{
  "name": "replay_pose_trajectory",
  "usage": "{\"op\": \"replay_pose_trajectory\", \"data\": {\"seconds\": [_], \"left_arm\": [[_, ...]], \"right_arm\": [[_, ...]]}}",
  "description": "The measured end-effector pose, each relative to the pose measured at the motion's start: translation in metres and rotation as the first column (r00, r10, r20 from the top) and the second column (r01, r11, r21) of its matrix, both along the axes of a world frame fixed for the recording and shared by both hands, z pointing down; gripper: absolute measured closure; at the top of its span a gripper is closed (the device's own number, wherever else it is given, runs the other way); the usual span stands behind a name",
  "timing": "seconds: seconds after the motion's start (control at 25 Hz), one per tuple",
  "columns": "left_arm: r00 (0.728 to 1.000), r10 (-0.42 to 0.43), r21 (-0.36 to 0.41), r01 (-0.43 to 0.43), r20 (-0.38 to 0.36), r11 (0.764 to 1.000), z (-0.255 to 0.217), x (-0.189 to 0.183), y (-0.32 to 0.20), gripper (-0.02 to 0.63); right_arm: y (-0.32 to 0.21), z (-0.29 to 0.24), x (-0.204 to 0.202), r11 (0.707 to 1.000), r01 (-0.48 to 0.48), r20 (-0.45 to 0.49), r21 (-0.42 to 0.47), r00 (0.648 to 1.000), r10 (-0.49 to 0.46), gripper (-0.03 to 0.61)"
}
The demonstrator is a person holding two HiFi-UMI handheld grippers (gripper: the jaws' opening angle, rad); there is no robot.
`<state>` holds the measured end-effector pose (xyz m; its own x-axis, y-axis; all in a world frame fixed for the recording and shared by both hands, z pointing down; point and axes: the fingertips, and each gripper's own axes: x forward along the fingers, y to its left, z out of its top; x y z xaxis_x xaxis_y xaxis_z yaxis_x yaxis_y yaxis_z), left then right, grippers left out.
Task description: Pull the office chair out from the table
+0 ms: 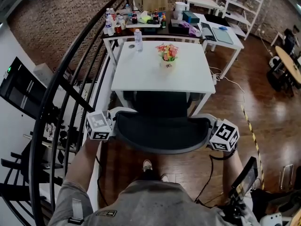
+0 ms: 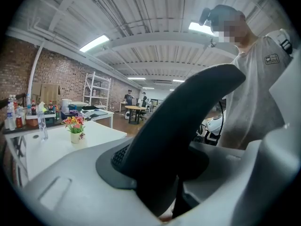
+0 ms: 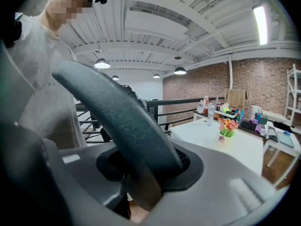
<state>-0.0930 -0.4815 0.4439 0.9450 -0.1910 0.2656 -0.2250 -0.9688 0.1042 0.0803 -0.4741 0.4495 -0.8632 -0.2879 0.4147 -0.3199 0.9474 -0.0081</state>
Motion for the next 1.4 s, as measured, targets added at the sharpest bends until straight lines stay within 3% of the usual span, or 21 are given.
{"op": "replay_pose_trajectory", "data": {"seconds": [0.44,1.4], "left_arm": [[0.998,-0.063,-0.013,0.063,0.004,0.998,-0.003,0.015,0.073,0.413],[0.999,0.031,0.039,-0.029,-0.043,0.999,-0.009,-0.002,0.248,0.446]], "right_arm": [[0.074,0.001,0.014,0.999,0.05,0.001,0.001,0.999,-0.05,0.422],[0.247,-0.002,0.0,0.999,0.02,-0.02,-0.042,1.0,-0.02,0.422]]}}
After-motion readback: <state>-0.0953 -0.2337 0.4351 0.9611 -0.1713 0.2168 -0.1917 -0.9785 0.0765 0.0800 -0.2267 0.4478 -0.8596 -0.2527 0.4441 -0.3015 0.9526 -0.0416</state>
